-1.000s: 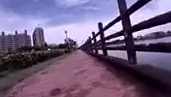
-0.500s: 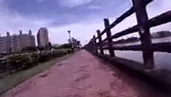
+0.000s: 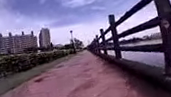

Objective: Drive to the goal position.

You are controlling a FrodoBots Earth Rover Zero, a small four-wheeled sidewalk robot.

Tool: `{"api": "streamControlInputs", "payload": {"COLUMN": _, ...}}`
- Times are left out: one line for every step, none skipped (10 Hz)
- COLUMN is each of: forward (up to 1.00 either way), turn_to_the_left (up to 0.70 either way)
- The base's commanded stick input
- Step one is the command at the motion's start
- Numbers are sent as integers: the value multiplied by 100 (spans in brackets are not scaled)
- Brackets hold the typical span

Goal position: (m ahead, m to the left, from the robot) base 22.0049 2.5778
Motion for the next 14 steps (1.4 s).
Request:
{"api": "streamControlInputs", "payload": {"forward": 94, "turn_to_the_left": 0}}
{"api": "streamControlInputs", "payload": {"forward": 97, "turn_to_the_left": 0}}
{"api": "streamControlInputs", "payload": {"forward": 99, "turn_to_the_left": 0}}
{"api": "streamControlInputs", "payload": {"forward": 97, "turn_to_the_left": 0}}
{"api": "streamControlInputs", "payload": {"forward": 96, "turn_to_the_left": 0}}
{"api": "streamControlInputs", "payload": {"forward": 95, "turn_to_the_left": 0}}
{"api": "streamControlInputs", "payload": {"forward": 95, "turn_to_the_left": 0}}
{"api": "streamControlInputs", "payload": {"forward": 95, "turn_to_the_left": 0}}
{"api": "streamControlInputs", "payload": {"forward": 95, "turn_to_the_left": 0}}
{"api": "streamControlInputs", "payload": {"forward": 95, "turn_to_the_left": 0}}
{"api": "streamControlInputs", "payload": {"forward": 95, "turn_to_the_left": 0}}
{"api": "streamControlInputs", "payload": {"forward": 95, "turn_to_the_left": 0}}
{"api": "streamControlInputs", "payload": {"forward": 95, "turn_to_the_left": 0}}
{"api": "streamControlInputs", "payload": {"forward": 95, "turn_to_the_left": 18}}
